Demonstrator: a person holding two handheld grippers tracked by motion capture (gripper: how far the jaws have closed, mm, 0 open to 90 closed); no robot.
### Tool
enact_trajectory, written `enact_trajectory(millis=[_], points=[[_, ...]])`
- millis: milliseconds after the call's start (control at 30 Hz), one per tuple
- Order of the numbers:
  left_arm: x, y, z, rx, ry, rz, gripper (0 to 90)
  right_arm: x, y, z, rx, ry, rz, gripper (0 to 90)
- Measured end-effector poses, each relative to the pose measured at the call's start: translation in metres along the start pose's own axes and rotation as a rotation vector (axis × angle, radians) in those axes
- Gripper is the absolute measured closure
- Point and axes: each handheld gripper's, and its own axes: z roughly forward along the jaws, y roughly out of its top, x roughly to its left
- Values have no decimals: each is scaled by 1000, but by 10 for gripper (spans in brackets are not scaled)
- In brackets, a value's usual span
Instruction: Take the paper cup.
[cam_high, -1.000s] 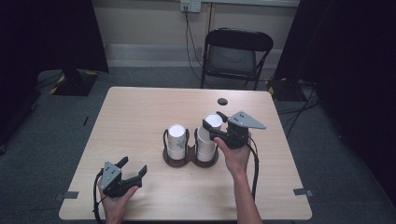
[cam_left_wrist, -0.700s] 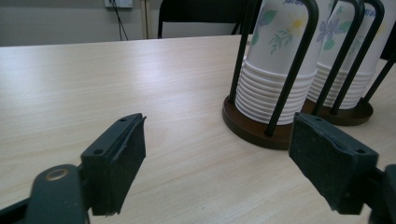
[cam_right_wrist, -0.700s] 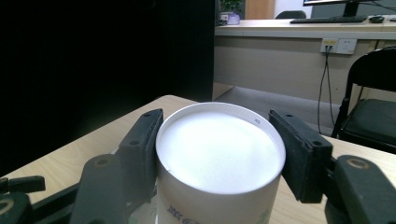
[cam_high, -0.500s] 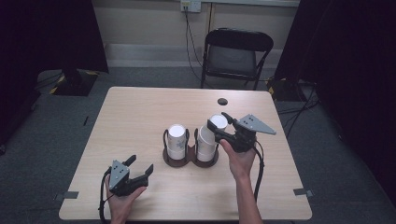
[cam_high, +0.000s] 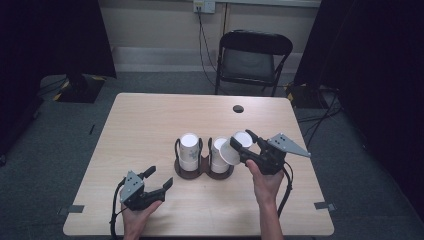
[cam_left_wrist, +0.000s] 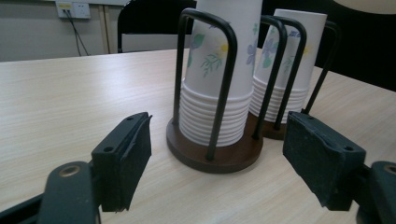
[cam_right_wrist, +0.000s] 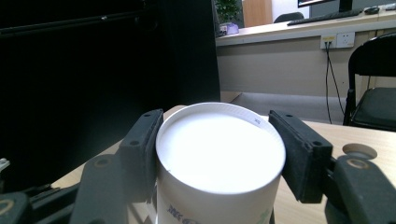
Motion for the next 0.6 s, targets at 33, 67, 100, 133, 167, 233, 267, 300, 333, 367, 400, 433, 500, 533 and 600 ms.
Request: enact_trajectory(millis=[33,67,100,133,167,233,267,300,333,367,400,433,500,533,600], points=[[-1,0,0,-3,-9,-4,239,0,0,0,0,0,0,373],[-1,1,1,-5,-19,-8,251,0,-1,-3,0,0,7,373],[-2,1,1,-6,-23,-6,257,0,-2,-5,0,2,13,373],[-4,1,2,-7,-26,-5,256,-1,-5,-9,-4,1,22,373],[-5,1,3,-7,-31,-2,256,-1,-5,-9,-4,1,22,373],[-7,2,5,-5,-38,2,253,-2,-8,-11,-3,6,38,373],[-9,2,6,-1,-47,3,253,-1,-10,-12,-2,3,41,373],[-10,2,7,-5,-52,3,256,-1,-12,-13,0,3,43,373],[-11,1,7,-8,-53,4,268,-1,-14,-14,1,3,52,373],[-11,1,8,-10,-58,5,260,0,-19,-16,-2,3,61,373],[-12,1,8,-10,-62,5,260,0,-19,-16,-2,3,61,373],[-13,1,9,-6,-63,9,260,0,-21,-17,-3,7,69,373],[-15,2,10,-8,-75,8,260,1,-27,-19,-3,14,88,373],[-16,2,10,-9,-78,7,260,2,-30,-20,-4,15,93,373],[-18,3,11,-9,-87,12,262,2,-34,-22,-4,21,108,373]])
